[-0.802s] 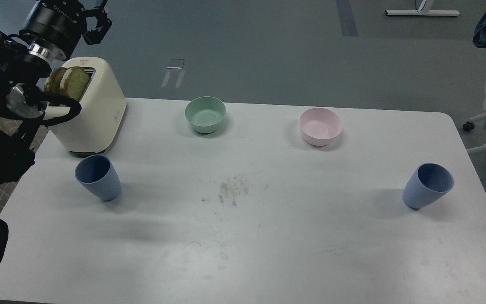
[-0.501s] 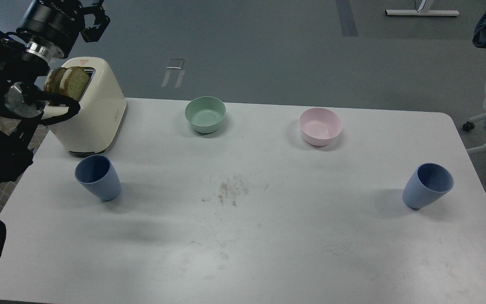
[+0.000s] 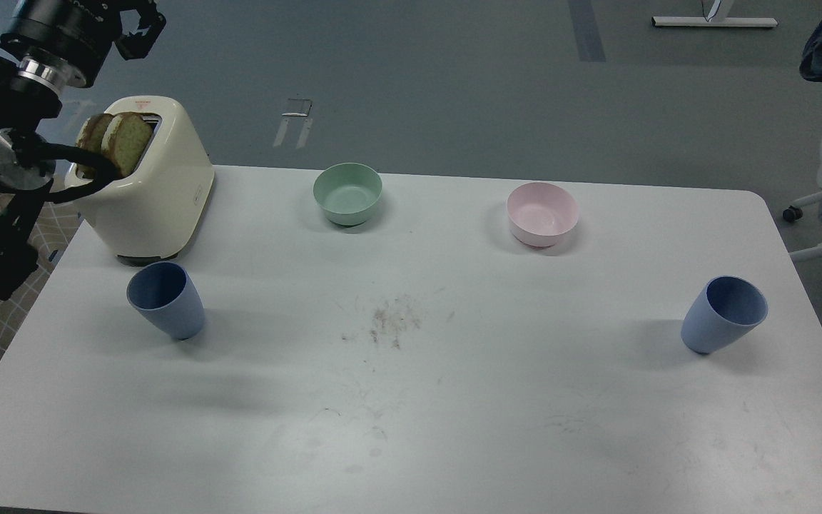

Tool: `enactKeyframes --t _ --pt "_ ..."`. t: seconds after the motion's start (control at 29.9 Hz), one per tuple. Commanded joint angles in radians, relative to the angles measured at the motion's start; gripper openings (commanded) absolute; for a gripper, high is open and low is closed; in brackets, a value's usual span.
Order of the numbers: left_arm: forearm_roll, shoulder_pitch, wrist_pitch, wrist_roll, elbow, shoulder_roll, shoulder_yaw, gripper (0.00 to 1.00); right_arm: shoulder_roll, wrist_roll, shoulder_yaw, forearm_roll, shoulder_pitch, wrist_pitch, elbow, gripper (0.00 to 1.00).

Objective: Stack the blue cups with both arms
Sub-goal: 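Lower the left arm from beside the toaster toward the table, then reach the left gripper to the blue cup near the toaster and grasp it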

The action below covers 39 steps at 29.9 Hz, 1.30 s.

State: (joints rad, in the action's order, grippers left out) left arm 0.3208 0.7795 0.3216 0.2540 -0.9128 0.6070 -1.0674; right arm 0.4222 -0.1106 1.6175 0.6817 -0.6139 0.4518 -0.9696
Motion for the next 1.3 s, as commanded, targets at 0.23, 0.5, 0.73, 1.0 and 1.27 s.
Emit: enactKeyframes --t 0.23,0.5,0.73,1.0,1.27 --pt "0.276 -0.141 0.004 0.004 -0.265 0.250 0.060 0.97 -0.003 -0.023 0.013 -0.001 0.092 0.037 -0.081 1.00" --pt "0.733 -0.368 -0.007 0.005 -0.518 0.444 0.057 0.96 -0.005 -0.029 0.048 -0.001 0.140 0.037 -0.081 1.00" --pt "1.024 -0.476 -0.050 0.010 -0.590 0.525 0.061 0.89 -0.011 -0.066 0.071 -0.001 0.172 0.037 -0.080 1.00" --pt "1.460 -0.594 -0.160 0.018 -0.543 0.520 0.122 0.87 -0.011 -0.067 0.120 -0.002 0.216 0.037 -0.081 1.00" --pt "1.506 -0.595 -0.237 0.045 -0.413 0.516 0.250 0.81 -0.011 -0.069 0.136 -0.002 0.237 0.037 -0.080 1.00"
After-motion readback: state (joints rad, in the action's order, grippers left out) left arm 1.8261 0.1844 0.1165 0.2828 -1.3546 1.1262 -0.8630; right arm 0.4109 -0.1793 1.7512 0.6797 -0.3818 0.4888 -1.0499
